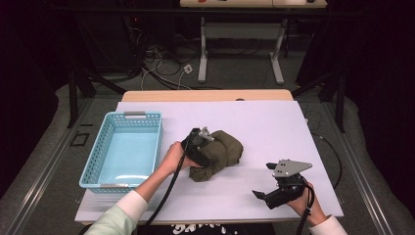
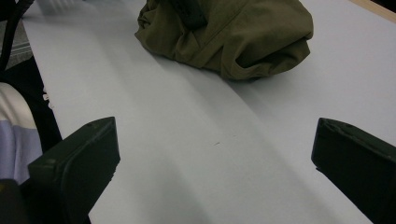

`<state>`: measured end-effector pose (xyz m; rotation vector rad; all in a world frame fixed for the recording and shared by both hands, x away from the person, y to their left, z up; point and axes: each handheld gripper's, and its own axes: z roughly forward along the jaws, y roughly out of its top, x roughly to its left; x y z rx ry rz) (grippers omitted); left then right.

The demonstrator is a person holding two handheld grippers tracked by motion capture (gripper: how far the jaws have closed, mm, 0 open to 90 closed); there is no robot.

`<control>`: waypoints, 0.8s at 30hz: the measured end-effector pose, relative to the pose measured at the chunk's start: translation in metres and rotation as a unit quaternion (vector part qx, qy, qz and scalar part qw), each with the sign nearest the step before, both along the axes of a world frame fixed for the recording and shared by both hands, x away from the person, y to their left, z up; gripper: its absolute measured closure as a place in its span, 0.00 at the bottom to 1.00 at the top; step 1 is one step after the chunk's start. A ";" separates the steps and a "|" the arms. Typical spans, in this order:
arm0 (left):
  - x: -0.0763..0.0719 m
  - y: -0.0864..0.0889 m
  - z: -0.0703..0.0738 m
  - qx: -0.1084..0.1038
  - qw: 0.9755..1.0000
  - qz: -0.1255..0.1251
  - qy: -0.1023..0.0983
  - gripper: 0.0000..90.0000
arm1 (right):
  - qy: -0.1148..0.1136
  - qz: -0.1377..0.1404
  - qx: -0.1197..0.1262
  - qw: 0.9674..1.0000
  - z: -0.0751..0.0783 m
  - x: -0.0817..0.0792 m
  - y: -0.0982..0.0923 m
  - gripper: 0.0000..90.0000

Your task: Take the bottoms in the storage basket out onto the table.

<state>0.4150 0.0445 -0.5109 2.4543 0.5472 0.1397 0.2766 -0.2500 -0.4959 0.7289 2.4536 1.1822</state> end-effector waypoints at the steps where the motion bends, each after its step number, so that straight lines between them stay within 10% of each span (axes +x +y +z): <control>1: 0.000 0.000 0.000 0.001 1.000 0.001 0.000 0.17 | 0.000 0.000 0.000 1.000 0.000 0.000 0.000 0.01; 24: -0.018 0.019 0.027 -0.006 0.999 0.025 -0.033 0.00 | 0.000 0.001 -0.002 1.000 0.001 -0.001 0.000 0.01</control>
